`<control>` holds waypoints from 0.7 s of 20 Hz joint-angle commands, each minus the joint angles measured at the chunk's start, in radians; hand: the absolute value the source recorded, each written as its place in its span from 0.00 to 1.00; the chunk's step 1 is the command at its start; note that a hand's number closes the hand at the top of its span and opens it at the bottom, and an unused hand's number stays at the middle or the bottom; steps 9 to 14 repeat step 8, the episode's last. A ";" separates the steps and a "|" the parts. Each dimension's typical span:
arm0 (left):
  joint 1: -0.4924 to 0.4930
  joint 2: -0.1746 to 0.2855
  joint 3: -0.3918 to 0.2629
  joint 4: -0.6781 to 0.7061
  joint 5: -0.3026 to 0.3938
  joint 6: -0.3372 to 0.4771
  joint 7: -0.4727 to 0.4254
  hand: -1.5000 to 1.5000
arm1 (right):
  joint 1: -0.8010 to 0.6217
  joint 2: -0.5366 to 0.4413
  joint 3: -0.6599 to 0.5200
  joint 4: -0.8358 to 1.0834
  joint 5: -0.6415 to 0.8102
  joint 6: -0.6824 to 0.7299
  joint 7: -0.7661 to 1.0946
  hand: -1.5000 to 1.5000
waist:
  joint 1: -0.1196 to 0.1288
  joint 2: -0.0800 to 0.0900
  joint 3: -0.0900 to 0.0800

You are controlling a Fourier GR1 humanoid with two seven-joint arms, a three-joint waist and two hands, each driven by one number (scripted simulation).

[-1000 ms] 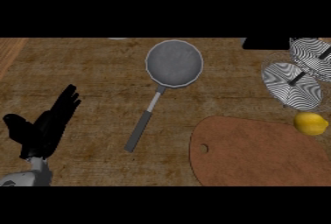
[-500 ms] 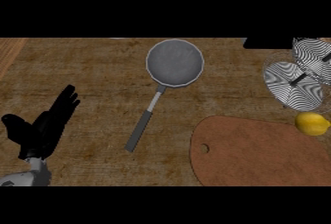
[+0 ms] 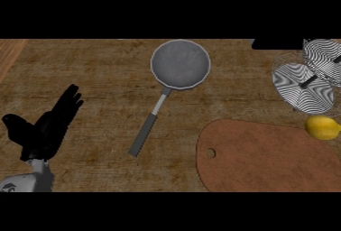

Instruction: Pick the pear from the cutting board and place it in the tiered basket

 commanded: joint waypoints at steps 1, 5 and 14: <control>-0.012 -0.006 0.000 0.018 0.001 0.002 0.009 0.50 | 0.095 -0.125 -0.054 0.055 -0.037 0.100 -0.035 0.00 | -0.010 0.000 0.001; -0.001 -0.004 -0.011 -0.018 -0.015 0.008 0.016 0.50 | 0.151 -0.174 -0.076 0.099 -0.052 0.154 -0.060 0.00 | 0.001 0.001 0.003; -0.005 0.019 0.024 0.014 0.014 -0.021 -0.014 0.50 | 0.178 -0.173 -0.072 0.107 -0.043 0.147 -0.096 0.00 | 0.012 0.006 0.004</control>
